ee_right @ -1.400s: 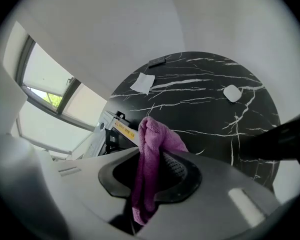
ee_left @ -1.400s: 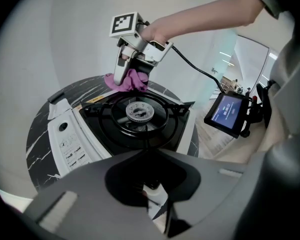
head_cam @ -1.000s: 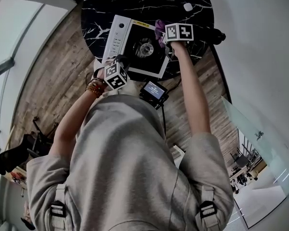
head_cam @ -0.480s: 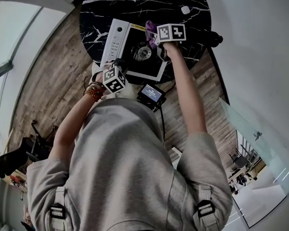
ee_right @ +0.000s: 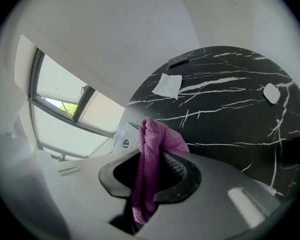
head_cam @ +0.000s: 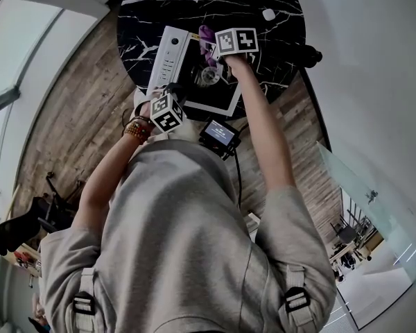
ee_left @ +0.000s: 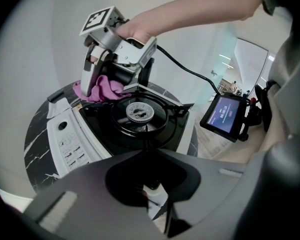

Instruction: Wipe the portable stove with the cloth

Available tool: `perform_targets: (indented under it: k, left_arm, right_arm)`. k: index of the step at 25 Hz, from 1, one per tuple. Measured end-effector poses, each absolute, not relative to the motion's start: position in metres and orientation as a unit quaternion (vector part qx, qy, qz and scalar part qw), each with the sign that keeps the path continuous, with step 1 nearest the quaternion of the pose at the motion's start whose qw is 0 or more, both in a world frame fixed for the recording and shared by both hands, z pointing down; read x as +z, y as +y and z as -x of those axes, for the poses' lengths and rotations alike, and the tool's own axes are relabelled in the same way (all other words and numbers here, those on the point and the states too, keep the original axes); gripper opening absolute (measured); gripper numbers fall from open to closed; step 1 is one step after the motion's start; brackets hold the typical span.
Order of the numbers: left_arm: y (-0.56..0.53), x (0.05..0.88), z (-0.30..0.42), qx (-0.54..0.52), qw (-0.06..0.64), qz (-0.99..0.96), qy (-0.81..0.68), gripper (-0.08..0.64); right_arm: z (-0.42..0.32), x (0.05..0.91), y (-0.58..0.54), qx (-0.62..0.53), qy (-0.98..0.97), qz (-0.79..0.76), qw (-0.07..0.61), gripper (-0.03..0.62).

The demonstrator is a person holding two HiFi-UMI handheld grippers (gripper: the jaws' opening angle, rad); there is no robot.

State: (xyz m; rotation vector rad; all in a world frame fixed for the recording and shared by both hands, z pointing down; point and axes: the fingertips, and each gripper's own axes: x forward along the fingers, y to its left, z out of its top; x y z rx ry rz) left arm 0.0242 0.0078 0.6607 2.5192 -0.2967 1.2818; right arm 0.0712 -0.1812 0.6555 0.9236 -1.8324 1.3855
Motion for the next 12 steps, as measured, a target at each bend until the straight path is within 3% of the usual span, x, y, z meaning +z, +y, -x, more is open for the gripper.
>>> perform_targets:
  k: [12]
  left_arm:
    - [0.009, 0.661, -0.025, 0.439, 0.122, -0.884, -0.104, 0.029]
  right_arm:
    - [-0.054, 0.635, -0.180, 0.457, -0.767, -0.347, 0.287, 0.091]
